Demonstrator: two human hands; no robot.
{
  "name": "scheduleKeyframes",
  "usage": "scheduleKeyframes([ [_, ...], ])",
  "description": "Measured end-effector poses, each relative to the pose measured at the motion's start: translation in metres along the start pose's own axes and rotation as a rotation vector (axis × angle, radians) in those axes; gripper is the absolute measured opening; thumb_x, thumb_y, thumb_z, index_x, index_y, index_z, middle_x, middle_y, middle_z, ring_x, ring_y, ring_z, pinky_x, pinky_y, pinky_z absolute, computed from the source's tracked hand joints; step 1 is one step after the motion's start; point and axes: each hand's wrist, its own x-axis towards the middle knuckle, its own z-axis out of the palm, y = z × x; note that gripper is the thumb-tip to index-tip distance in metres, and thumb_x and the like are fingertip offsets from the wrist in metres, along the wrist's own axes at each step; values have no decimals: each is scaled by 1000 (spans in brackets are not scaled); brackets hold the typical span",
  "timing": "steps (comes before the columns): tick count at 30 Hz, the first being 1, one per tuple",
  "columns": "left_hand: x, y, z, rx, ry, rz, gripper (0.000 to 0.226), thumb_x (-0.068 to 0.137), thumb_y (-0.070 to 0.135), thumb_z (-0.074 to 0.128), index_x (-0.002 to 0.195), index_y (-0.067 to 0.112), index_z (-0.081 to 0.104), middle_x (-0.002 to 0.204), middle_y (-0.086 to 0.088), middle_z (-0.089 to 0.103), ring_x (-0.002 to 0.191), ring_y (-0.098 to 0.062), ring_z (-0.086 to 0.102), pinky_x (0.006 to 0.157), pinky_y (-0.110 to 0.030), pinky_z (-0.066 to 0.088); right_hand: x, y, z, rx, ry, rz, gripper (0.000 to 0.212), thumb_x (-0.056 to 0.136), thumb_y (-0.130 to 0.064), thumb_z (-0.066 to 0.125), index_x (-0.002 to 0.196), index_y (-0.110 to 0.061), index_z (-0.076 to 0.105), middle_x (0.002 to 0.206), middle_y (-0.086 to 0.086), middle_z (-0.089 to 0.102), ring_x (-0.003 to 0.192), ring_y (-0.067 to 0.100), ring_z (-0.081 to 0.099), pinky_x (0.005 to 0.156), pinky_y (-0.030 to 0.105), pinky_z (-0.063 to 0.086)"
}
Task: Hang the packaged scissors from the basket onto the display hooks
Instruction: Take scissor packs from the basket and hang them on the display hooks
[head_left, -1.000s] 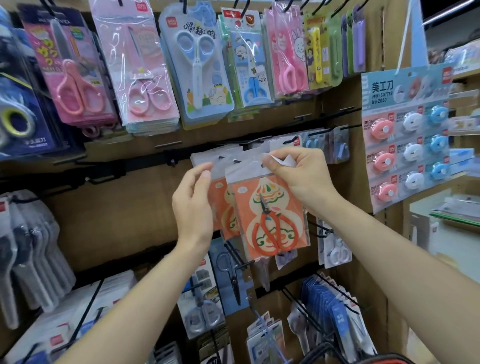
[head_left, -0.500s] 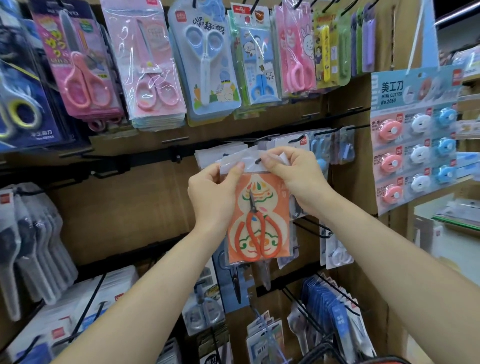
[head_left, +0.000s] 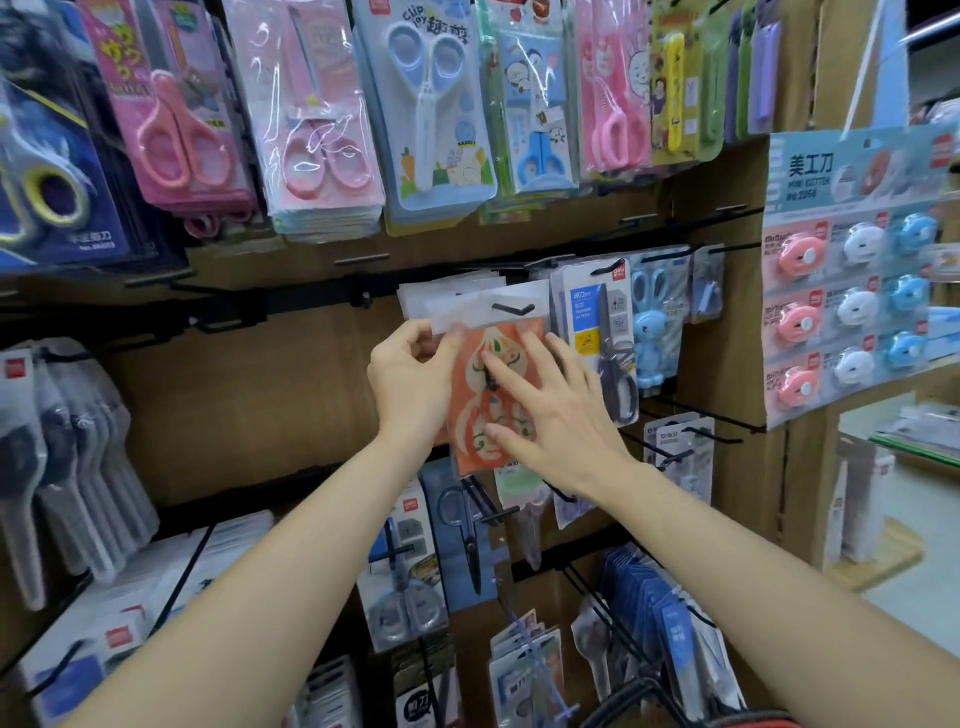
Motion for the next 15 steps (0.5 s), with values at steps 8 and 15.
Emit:
scheduleKeyframes([
  [8, -58, -24, -60, 290, -167, 101, 29, 92, 19, 77, 117, 32, 70, 108, 20, 70, 98, 2, 66, 85, -18, 56, 29, -9, 20, -66, -82, 53, 79, 97, -68, 43, 163, -44, 7, 173, 10, 1, 158, 36, -2, 125, 54, 6],
  [15, -90, -52, -86, 862, -662, 21, 53, 94, 69, 55, 132, 34, 65, 138, 16, 61, 131, -9, 51, 106, -36, 44, 64, -9, 41, -186, -162, 76, 82, 96, -67, 44, 163, -42, 4, 173, 9, -2, 156, 40, 6, 122, 59, 15],
])
